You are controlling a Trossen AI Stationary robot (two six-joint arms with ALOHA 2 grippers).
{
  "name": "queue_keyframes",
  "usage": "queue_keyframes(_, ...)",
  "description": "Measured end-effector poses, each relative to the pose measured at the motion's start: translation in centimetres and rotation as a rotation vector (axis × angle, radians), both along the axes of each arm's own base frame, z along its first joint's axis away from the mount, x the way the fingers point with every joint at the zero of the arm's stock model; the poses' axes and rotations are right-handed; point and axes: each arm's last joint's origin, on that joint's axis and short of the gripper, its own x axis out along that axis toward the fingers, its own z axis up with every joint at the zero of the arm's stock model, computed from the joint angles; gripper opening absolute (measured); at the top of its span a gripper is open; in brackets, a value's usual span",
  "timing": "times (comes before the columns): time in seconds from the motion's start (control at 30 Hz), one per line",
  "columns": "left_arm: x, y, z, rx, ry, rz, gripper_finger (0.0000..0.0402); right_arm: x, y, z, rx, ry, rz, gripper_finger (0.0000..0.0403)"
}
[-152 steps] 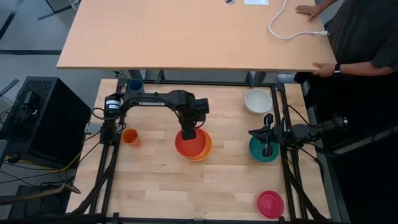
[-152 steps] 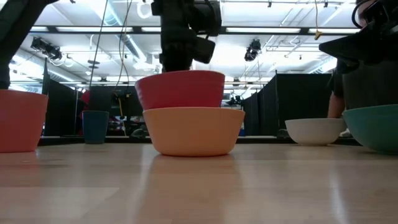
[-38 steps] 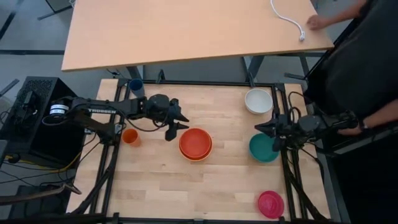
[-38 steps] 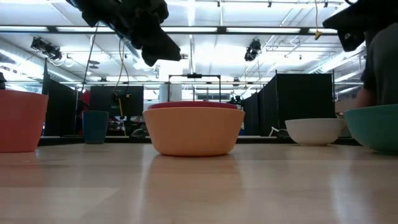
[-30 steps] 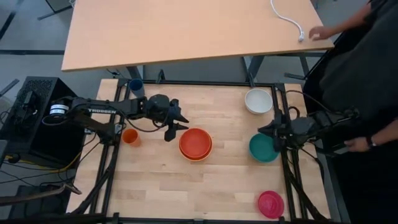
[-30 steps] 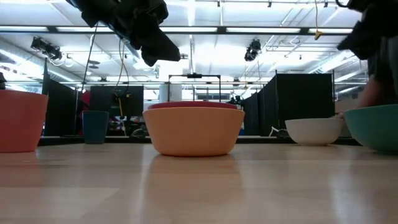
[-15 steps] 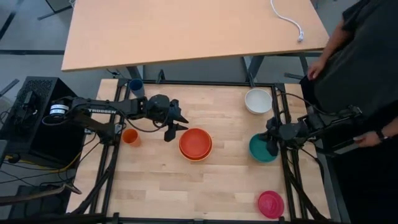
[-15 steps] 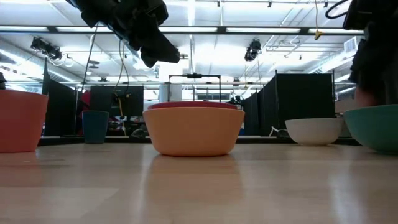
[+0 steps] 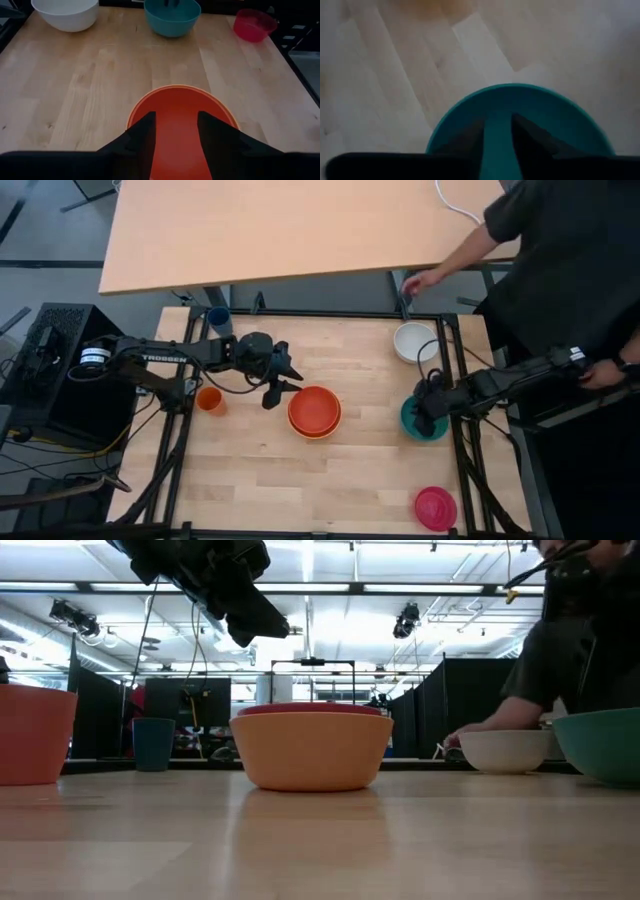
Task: Nest bowls inside each other
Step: Stack the blue bowl on top of the orange bowl
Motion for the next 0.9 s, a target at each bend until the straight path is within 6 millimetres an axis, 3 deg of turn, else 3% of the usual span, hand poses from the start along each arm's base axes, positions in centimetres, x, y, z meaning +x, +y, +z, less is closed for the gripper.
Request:
queue_keyframes(0.23, 0.0, 0.0, 0.0, 0.001, 0.000, 0.000, 0.0132, 2.2, 1.0, -0.9, 0.061, 0.002, 0.035, 0.0204)
queue_keyframes(0.9, 0.0, -0.1, 0.0, -0.009, 0.004, -0.014, 0.0132, 4.1, 1.9, -3.4, 0.077, 0.153, 0.058, 0.0191)
